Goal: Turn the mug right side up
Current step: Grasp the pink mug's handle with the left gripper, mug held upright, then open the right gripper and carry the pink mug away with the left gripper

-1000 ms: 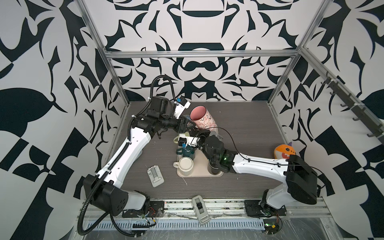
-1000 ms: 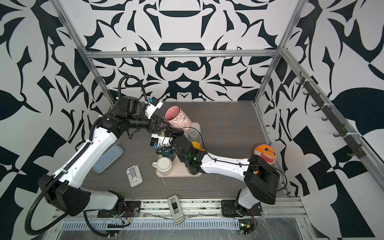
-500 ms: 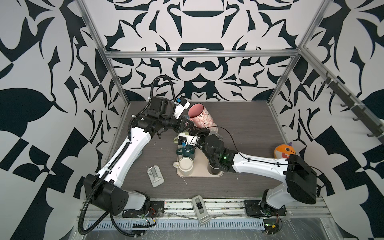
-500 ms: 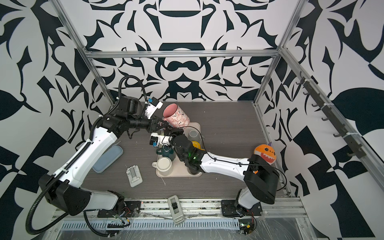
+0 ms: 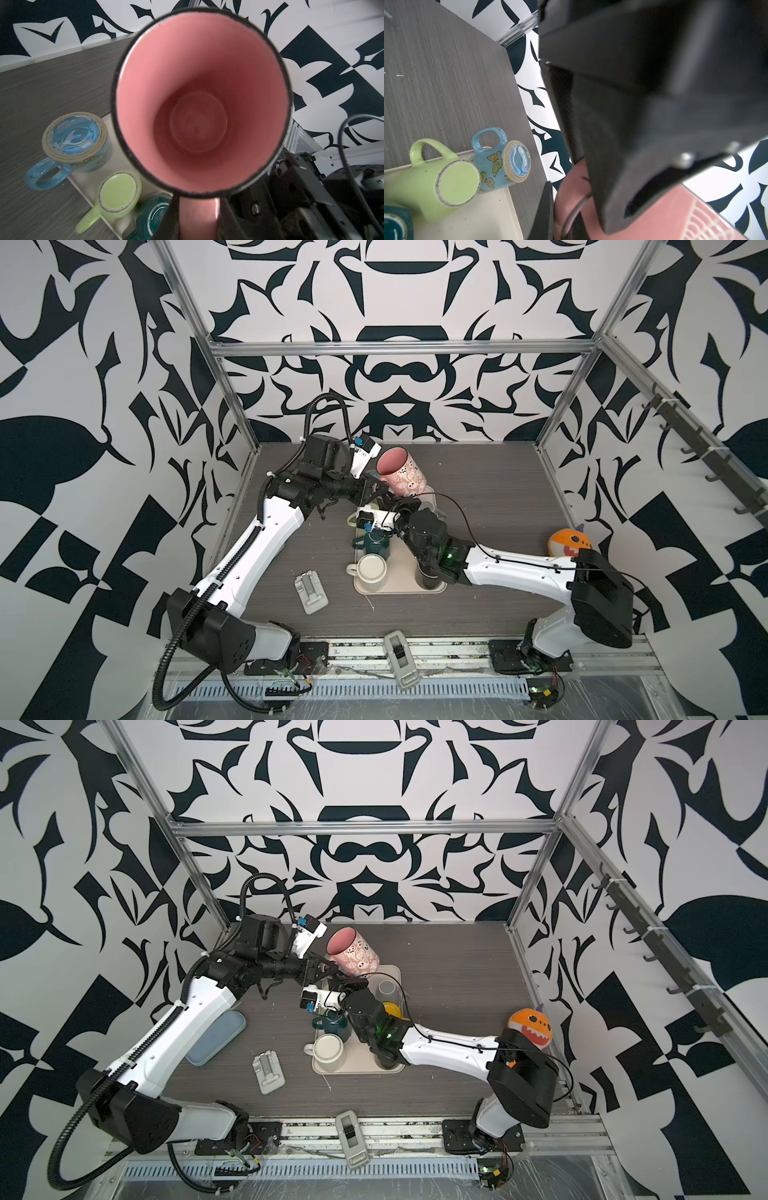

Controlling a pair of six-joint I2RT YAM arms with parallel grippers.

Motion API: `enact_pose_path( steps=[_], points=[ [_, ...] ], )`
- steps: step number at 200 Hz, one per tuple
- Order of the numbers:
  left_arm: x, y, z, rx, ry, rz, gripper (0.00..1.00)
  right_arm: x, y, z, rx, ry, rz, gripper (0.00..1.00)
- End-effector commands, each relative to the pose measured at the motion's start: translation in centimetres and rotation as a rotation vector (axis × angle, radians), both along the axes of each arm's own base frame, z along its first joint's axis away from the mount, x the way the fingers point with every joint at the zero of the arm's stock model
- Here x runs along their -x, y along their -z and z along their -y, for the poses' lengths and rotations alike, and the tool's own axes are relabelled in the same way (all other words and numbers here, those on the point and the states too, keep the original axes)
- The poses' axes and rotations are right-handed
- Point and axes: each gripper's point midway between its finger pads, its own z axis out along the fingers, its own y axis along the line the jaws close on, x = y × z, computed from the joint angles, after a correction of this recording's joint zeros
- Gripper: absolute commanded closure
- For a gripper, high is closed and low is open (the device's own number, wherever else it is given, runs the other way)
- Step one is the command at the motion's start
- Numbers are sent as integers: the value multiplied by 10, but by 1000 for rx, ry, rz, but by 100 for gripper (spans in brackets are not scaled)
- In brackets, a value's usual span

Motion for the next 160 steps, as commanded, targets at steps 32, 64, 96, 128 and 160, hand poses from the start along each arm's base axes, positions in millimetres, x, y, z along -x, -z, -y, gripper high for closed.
enact_pose_path(
  steps=[32, 64, 96, 128, 160],
  points=[
    [-34, -8, -24, -20, -227, 83, 100, 7, -71, 24, -203, 61, 103, 78],
    [-44, -12, -29, -25, -282, 113, 100, 8, -69, 34, -211, 85, 94, 67],
    [-60, -16, -38, -46, -360, 159, 100, 10, -68, 46, -236, 113, 82, 60],
    [-77, -24, -50, -82, -441, 224, 100, 13, -66, 60, -279, 145, 60, 60],
    [-101, -26, -72, -152, -538, 266, 100, 16, -63, 74, -335, 176, 17, 60]
  ],
)
